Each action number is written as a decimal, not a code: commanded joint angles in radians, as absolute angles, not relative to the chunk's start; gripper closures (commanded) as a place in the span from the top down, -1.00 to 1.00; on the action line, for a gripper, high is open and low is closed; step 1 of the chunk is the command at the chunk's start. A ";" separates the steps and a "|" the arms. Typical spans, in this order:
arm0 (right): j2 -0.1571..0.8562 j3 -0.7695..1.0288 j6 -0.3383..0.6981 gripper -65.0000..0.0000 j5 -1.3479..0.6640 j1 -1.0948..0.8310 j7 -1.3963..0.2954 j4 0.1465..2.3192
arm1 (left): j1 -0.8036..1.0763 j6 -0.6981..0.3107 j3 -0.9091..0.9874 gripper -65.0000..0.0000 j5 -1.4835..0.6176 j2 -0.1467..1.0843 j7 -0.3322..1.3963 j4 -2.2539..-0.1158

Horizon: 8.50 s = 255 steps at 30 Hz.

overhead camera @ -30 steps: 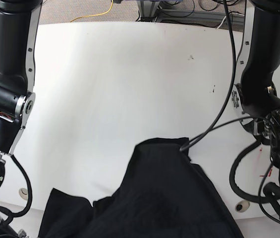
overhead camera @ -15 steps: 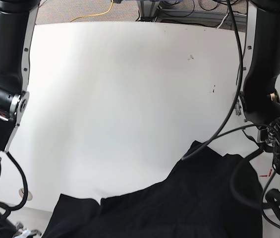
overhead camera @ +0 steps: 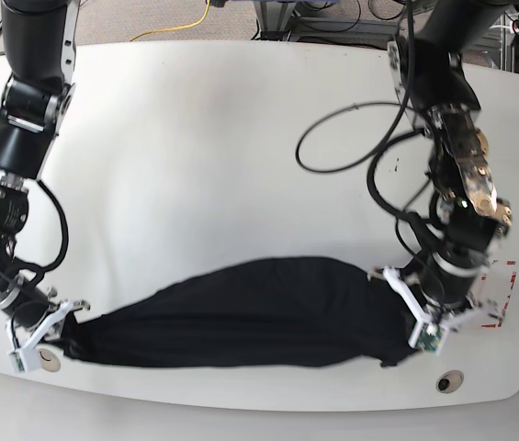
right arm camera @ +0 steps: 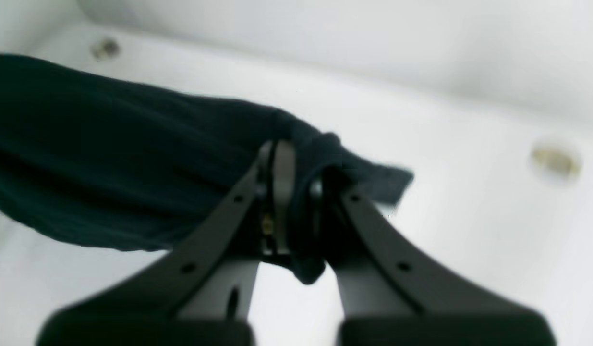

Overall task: Layout the t-shirt on the table in an organized manner, then fold the t-shirt properly
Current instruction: 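Release with the left gripper and grasp another shirt edge, then smooth the shirt flat, then grasp its corners with both grippers, then lift the shirt with both grippers and stretch it out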

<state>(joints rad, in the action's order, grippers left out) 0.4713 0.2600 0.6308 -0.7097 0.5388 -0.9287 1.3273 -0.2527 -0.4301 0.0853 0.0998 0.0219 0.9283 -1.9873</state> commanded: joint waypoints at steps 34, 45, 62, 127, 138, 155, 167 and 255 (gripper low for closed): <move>0.512 0.300 0.628 0.24 -0.725 0.225 -0.892 1.348 | 0.265 -0.490 -0.143 -1.00 0.101 -0.133 1.024 -2.009; 0.495 0.400 0.633 1.00 -0.730 0.151 -0.891 1.377 | 0.289 -0.581 -0.193 -0.47 0.104 -0.131 1.041 -2.006; 0.223 0.650 0.636 1.00 -0.731 -0.090 -0.895 1.659 | 0.252 -0.582 -0.120 0.17 0.102 -0.062 1.038 -2.011; 0.099 0.616 0.631 -0.93 -0.725 -0.084 -0.892 1.531 | -0.243 -0.698 0.440 0.17 0.104 0.108 0.846 -1.658; 0.116 0.615 0.631 -1.00 -0.727 -0.085 -0.892 1.532 | -0.268 -0.698 0.450 0.18 0.102 0.108 0.785 -1.477; 0.116 0.613 0.638 -1.00 -0.727 -0.091 -0.892 1.537 | -0.374 -0.698 0.559 0.62 0.102 0.151 0.685 -1.173; 0.116 0.611 0.639 -1.00 -0.730 -0.085 -0.892 1.538 | -0.478 -0.698 0.598 0.62 0.102 0.166 0.659 -0.966; 0.487 0.619 0.698 -1.00 -0.733 0.360 -1.026 1.621 | -0.731 -0.698 0.334 -0.99 0.108 0.188 0.865 -1.718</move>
